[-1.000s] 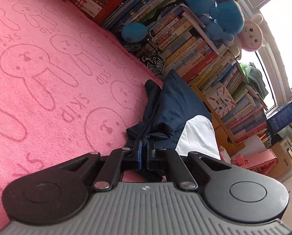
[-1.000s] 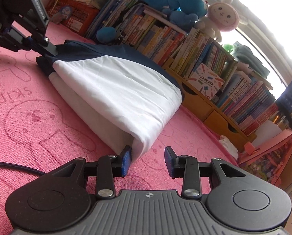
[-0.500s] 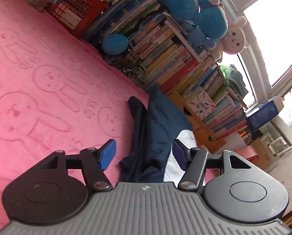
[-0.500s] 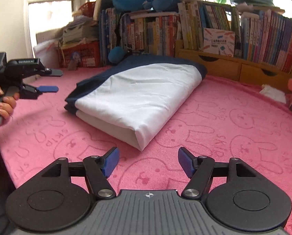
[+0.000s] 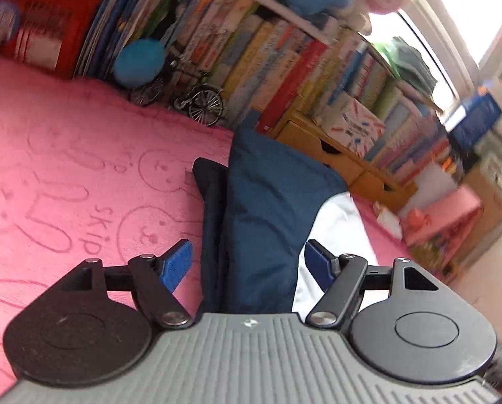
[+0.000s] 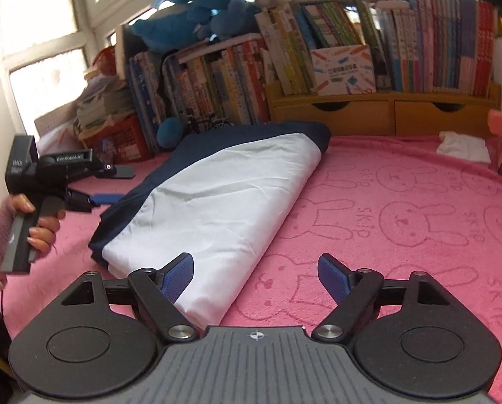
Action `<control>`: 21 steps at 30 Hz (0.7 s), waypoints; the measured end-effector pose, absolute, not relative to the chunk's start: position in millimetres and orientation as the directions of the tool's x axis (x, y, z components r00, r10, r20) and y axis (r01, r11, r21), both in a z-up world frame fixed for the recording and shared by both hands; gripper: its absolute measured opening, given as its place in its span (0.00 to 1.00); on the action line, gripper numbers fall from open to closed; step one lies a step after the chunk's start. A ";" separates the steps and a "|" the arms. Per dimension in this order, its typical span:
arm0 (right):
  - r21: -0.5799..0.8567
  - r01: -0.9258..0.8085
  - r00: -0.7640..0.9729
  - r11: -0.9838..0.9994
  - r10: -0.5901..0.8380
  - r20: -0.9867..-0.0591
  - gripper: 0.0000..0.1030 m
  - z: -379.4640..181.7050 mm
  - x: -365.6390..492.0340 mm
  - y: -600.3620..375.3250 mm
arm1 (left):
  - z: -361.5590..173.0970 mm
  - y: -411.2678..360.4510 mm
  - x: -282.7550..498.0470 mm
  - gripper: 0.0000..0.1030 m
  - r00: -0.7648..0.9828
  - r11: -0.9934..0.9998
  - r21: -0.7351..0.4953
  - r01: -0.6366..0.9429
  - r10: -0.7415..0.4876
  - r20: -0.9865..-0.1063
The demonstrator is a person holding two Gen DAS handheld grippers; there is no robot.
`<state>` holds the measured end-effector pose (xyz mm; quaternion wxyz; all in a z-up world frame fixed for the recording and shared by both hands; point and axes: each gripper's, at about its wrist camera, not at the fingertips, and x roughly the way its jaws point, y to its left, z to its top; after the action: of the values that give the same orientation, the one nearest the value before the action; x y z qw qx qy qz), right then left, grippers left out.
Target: Fold clothes
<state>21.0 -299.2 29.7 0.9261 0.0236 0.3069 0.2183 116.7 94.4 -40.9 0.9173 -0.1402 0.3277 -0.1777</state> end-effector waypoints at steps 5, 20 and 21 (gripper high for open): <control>0.011 -0.469 0.724 0.883 0.392 -0.568 0.92 35.1 -0.8 -274.1 | -27.1 53.5 54.1 0.79 0.708 0.930 -0.087 0.357 -0.330 -0.624; -0.043 -0.465 0.735 0.884 0.358 -0.576 1.00 7.0 -37.0 -216.9 | -60.3 23.0 8.3 0.92 0.656 0.966 -0.080 0.245 -0.226 -0.721; -0.048 -0.455 0.740 0.889 0.348 -0.575 1.00 3.6 -36.6 -216.5 | -62.9 20.7 9.0 0.92 0.664 0.970 -0.059 0.237 -0.206 -0.719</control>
<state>-36.6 -216.5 3.6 0.9281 -0.0932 0.2883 0.2162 9.0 20.7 -62.9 0.9118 0.0197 0.3918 -0.1212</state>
